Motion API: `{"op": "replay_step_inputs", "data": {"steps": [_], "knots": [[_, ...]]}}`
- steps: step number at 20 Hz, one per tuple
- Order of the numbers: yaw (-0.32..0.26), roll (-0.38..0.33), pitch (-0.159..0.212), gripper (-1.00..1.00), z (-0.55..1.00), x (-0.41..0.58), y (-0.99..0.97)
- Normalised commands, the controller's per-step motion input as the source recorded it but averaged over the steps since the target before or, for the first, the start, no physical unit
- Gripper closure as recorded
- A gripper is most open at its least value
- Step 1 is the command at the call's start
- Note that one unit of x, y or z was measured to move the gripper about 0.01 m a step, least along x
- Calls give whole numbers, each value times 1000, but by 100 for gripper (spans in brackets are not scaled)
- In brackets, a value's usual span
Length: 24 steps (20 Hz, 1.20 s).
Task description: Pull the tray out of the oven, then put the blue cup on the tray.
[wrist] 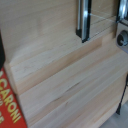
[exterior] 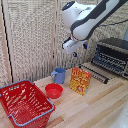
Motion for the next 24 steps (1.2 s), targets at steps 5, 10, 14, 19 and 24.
{"op": "replay_step_inputs", "data": {"steps": [5, 10, 14, 19, 24], "knots": [[112, -261, -34, -100, -69, 45, -495], [124, -244, -15, -100, -155, 242, -427], [111, -261, -8, -100, -209, 259, -401], [88, -266, -26, -100, -171, 127, -490], [62, -225, -35, -100, -177, -1, -638]]}}
